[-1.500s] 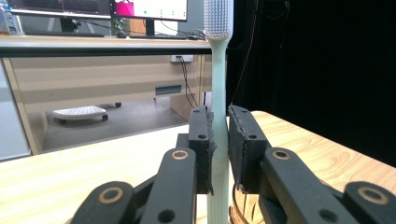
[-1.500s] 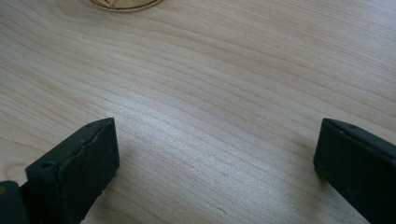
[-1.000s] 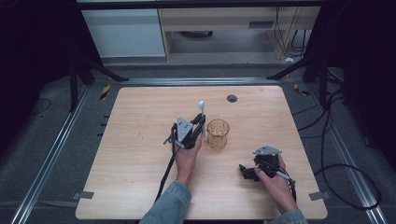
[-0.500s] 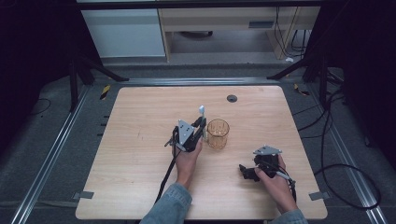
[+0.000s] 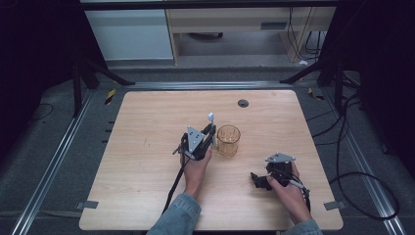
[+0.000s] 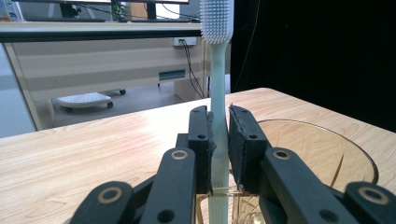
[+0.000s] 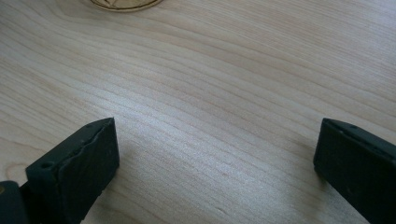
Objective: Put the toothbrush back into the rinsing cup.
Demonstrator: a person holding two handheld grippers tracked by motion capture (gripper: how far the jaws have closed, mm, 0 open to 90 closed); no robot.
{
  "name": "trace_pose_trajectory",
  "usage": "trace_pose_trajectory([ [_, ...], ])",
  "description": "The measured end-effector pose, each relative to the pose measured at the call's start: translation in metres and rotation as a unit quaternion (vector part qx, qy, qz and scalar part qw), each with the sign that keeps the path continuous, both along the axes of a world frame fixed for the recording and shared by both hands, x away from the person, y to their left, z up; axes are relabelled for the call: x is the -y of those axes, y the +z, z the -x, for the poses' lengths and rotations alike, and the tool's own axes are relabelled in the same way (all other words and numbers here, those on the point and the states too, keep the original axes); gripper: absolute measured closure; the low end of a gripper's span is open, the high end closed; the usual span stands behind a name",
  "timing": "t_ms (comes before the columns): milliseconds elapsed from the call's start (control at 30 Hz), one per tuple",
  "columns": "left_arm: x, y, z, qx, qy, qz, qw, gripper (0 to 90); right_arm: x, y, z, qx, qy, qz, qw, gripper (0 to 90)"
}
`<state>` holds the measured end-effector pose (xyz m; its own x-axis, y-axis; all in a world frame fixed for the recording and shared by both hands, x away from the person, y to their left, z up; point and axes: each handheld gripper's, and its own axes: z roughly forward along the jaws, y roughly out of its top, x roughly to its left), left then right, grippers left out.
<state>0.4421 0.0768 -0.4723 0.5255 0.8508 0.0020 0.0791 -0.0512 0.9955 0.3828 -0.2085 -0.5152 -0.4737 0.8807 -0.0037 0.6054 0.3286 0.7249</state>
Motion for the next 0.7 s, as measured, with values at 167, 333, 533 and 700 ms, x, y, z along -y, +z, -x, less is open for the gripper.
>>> trace_pose_trajectory([
  [167,-0.0008,-0.0011,-0.0003,-0.003,0.000,-0.003,1.0000,78.9,-0.0001,0.0000,0.0001,0.000,0.000,0.000,1.0000,0.5],
  [333,-0.0008,-0.0018,-0.0003,-0.005,0.000,-0.002,1.0000,78.9,0.0000,0.0000,0.0000,0.000,0.000,0.000,1.0000,0.5],
  [533,0.0001,-0.0024,0.0000,-0.008,-0.001,-0.003,1.0000,78.9,-0.0001,0.0000,0.0000,0.000,0.000,0.000,1.0000,0.5],
  [700,-0.0002,-0.0027,0.0000,-0.009,0.000,-0.004,1.0000,78.8,-0.0001,0.0000,0.0001,0.000,0.000,0.000,1.0000,0.5],
])
